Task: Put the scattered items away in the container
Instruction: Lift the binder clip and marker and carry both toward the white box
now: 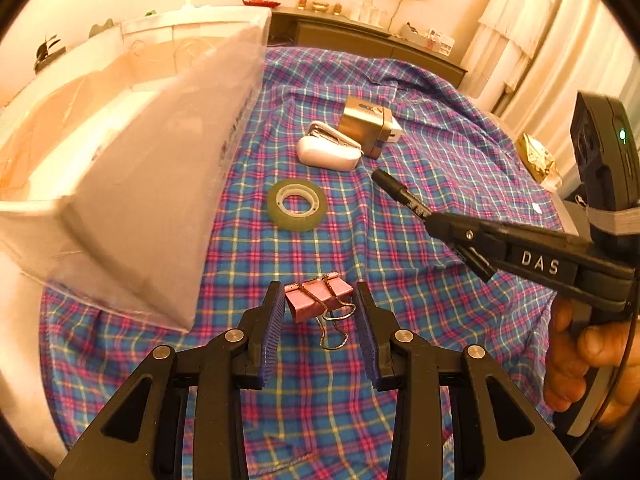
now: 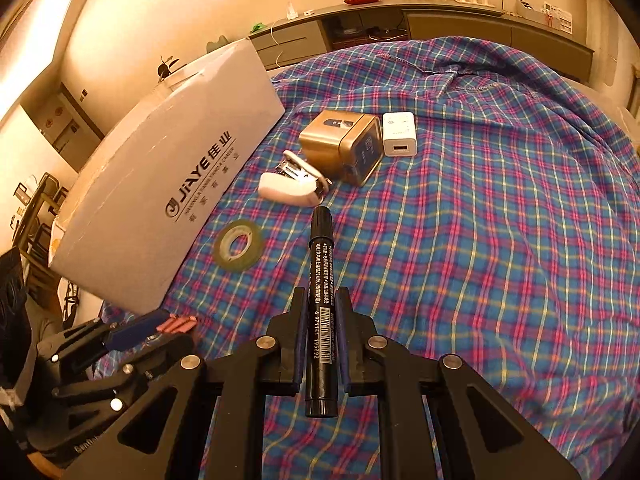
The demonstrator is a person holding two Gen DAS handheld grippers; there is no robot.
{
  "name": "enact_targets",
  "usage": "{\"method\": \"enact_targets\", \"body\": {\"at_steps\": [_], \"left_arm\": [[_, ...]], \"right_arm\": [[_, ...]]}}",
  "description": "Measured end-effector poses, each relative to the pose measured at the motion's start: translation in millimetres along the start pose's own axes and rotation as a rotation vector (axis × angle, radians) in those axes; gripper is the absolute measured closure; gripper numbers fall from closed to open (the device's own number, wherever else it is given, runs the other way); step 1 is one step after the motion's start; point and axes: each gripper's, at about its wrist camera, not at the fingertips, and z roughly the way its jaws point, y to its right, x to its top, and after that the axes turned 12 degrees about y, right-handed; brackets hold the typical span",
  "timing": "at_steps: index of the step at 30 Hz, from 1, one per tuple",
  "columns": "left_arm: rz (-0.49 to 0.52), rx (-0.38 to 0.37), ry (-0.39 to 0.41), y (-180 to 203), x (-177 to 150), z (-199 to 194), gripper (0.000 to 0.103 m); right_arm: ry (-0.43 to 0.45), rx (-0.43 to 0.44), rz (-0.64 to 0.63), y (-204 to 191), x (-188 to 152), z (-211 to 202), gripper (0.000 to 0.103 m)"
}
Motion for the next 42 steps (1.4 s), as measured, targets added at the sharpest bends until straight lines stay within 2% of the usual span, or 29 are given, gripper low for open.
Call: {"method": "enact_targets", "body": {"at_steps": [10, 24, 42], "left_arm": [[0.019, 0.006, 0.006, 6, -7, -26, 0.066], [0.045, 0.003, 0.027, 18, -10, -57, 0.066], [0.007, -0.015, 0.090, 11, 0, -107, 0.066]], "right_arm": [[0.017, 0.022, 0.028, -6, -19, -22, 0.088], [0.044, 0.080, 0.005, -26, -42, -52, 0.088], [0.078, 0.191, -0.010, -62, -63, -99, 0.088]]}}
